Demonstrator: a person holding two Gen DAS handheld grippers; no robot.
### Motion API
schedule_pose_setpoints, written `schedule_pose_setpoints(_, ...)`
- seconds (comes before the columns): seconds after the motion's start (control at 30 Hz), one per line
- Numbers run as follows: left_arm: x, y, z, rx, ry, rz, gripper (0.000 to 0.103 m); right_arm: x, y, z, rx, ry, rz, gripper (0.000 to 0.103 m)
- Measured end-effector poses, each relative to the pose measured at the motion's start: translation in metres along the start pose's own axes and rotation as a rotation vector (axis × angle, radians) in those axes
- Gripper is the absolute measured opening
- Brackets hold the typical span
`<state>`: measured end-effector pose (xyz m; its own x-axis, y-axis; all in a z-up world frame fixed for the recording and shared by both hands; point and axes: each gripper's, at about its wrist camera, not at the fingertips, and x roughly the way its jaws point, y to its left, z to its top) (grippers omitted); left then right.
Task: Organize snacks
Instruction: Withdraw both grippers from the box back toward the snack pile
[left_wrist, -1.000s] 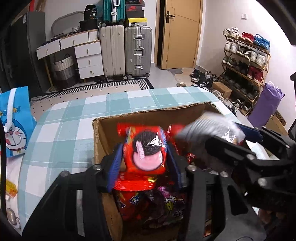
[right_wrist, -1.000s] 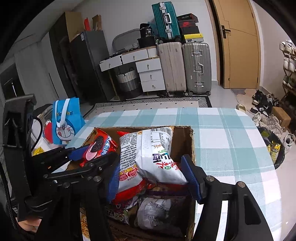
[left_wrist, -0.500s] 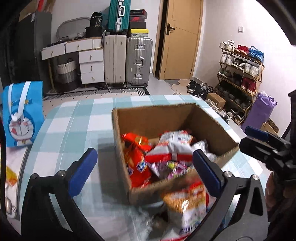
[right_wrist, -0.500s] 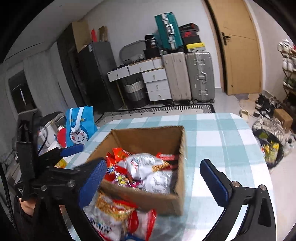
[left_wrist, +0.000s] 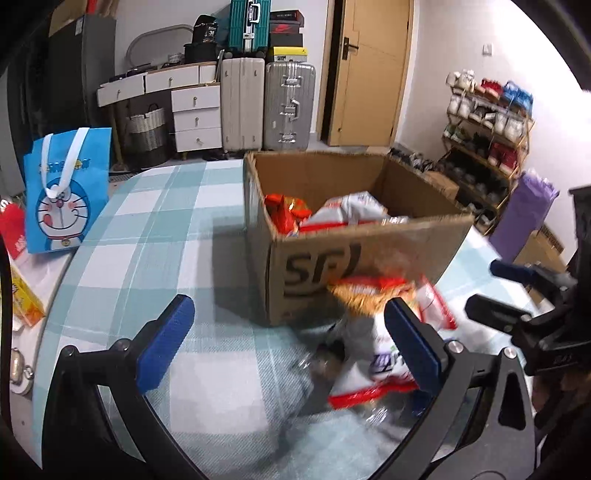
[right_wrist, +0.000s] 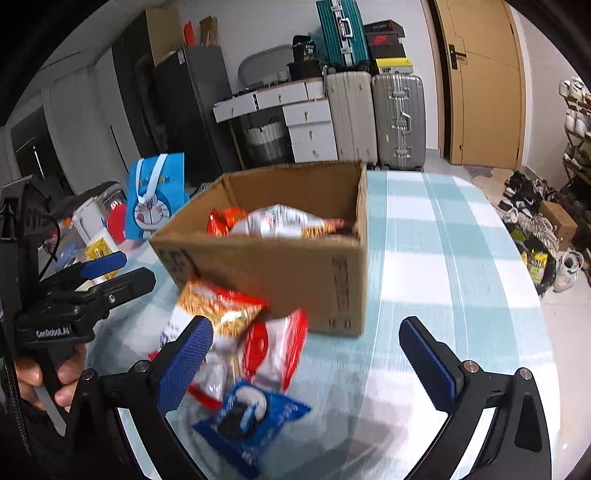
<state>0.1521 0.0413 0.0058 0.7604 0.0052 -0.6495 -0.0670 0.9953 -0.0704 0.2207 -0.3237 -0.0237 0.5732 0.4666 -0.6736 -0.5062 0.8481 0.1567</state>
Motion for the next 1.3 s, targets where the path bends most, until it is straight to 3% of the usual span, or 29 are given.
schedule_pose_setpoints(0.5, -0.007, -0.021, -0.015, 0.077, 0.023, -0.014, 0.103, 0.000, -0.003, -0.023, -0.021, 0.089, -0.002, 0.103)
schedule_pose_setpoints(1.3, 0.001, -0.016, -0.019, 0.074, 0.066, -0.019, 0.103, 0.037, 0.026, -0.045, -0.134, 0.255, 0.011, 0.103)
